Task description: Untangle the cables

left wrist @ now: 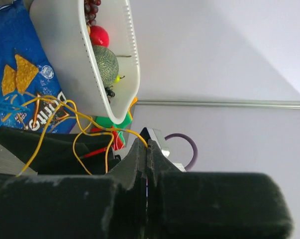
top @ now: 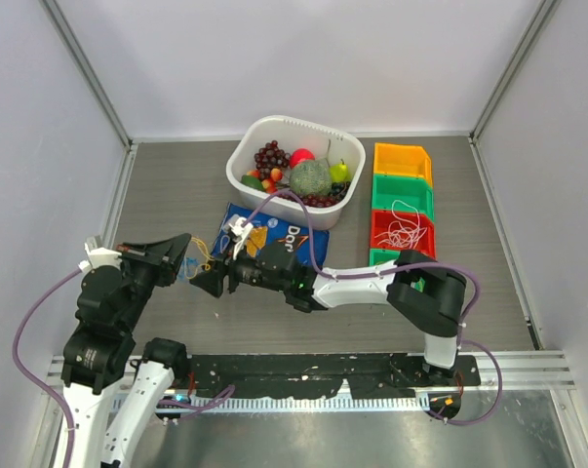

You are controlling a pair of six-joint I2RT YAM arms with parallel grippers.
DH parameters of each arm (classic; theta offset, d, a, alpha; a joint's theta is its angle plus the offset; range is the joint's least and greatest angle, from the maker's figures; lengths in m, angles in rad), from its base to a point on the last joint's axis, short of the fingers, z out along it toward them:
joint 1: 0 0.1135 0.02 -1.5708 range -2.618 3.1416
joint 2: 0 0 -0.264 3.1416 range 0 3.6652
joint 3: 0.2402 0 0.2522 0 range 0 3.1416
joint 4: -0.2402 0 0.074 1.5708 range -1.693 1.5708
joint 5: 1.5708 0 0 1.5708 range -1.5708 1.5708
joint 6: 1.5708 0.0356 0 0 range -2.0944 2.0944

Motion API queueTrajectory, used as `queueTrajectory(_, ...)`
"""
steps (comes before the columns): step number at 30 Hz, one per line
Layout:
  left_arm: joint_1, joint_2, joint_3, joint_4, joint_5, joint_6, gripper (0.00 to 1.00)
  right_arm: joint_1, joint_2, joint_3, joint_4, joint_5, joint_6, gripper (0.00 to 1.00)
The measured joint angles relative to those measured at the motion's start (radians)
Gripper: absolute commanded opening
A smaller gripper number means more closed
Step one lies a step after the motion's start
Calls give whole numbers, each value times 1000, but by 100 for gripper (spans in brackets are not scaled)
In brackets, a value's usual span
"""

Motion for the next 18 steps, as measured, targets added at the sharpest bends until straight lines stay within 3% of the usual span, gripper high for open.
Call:
queueTrajectory(12,0,-6,-18,0,37,-45,0,3,86,34,66,154,-47,59)
queueTrajectory(16,0,-6,-18,0,45,-51,0,3,107,63,94,153,-53,51)
queueTrajectory(18,0,-6,-18,1,56,-52,0,3,117,79,112,145,-51,36)
